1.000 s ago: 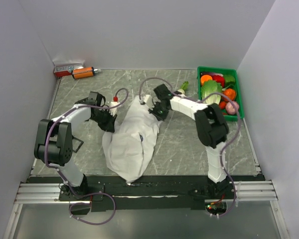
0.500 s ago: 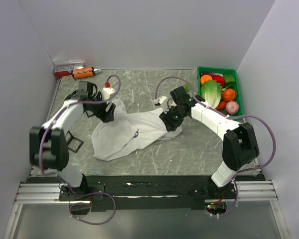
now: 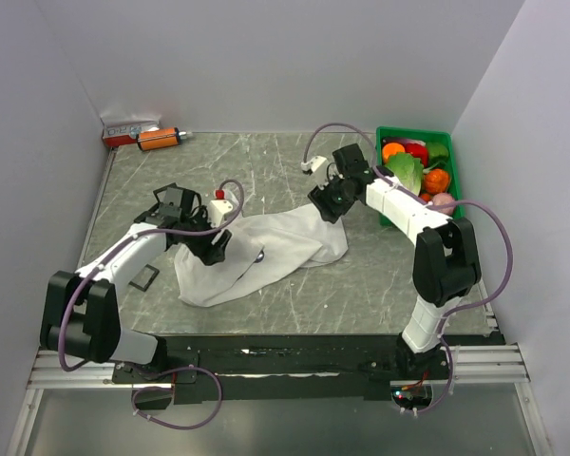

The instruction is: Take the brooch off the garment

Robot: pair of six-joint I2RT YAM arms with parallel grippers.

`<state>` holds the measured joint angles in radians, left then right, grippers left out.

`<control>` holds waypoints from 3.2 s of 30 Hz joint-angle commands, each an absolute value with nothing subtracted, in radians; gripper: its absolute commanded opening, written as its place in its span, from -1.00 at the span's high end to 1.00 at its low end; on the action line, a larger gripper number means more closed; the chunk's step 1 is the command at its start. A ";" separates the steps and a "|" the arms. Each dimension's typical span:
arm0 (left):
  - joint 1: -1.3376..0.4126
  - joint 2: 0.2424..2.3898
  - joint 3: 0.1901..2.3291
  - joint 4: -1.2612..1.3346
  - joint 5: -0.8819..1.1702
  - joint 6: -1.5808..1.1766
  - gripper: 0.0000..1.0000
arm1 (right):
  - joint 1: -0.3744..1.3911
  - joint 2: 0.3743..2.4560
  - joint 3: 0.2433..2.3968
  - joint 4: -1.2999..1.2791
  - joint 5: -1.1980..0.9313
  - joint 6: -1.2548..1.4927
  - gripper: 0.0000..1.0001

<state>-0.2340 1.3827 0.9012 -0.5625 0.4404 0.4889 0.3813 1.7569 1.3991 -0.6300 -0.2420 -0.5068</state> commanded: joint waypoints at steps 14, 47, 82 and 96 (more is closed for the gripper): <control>-0.396 1.661 1.144 -0.354 0.239 0.293 -0.27 | 0.339 1.749 1.365 -0.542 -0.157 -0.525 -0.28; -0.127 1.253 1.209 -0.719 0.362 0.541 0.98 | 0.285 1.925 1.479 -0.619 -0.196 -0.546 -1.00; -0.003 1.279 1.594 -0.589 0.543 0.365 0.99 | 0.304 1.827 1.754 -0.733 -0.370 -0.427 -0.12; -0.003 1.152 1.422 -0.618 0.525 0.336 0.99 | 0.472 2.123 1.703 -0.785 -0.227 -0.394 -0.43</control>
<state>-0.0040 1.1976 1.4300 -0.6346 0.5186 0.3450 0.4553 2.1105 1.6604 -0.7399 -0.2897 -0.4011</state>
